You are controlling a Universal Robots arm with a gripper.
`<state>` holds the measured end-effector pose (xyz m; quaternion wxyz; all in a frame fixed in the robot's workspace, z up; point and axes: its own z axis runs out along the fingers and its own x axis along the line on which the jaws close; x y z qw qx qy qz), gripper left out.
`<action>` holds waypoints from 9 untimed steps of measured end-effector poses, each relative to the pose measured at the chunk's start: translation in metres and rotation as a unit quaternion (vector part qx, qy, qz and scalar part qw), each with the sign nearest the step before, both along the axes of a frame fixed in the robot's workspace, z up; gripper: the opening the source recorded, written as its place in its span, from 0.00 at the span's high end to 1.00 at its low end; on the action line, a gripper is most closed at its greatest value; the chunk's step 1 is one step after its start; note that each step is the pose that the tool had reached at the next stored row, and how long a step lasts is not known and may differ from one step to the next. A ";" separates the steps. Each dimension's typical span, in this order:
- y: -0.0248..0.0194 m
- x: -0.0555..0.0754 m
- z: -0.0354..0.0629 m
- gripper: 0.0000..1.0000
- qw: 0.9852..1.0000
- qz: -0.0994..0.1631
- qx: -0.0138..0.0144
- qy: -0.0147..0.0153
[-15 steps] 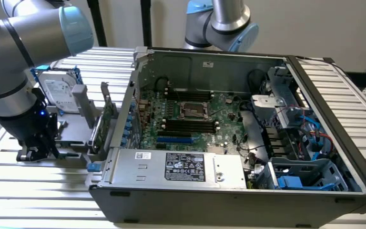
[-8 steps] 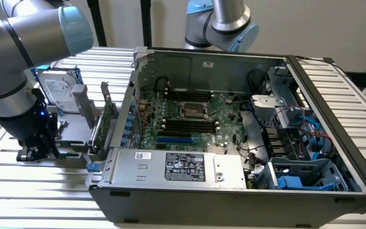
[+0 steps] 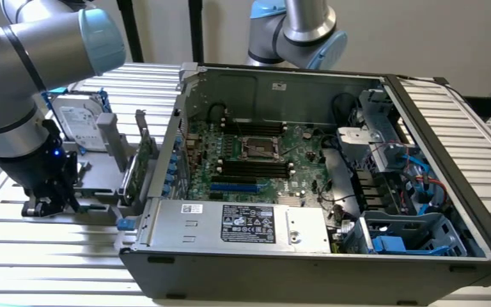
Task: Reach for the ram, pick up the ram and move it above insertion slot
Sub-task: 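Pick up the ram and move it above insertion slot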
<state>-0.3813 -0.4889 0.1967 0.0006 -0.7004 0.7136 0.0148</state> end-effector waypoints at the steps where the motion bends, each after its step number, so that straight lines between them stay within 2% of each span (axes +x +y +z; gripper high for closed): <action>1: 0.0000 0.000 0.0002 0.87 1.000 -0.001 0.000 0.000; 9: 0.0000 0.001 0.0055 0.87 1.000 -0.001 0.001 0.001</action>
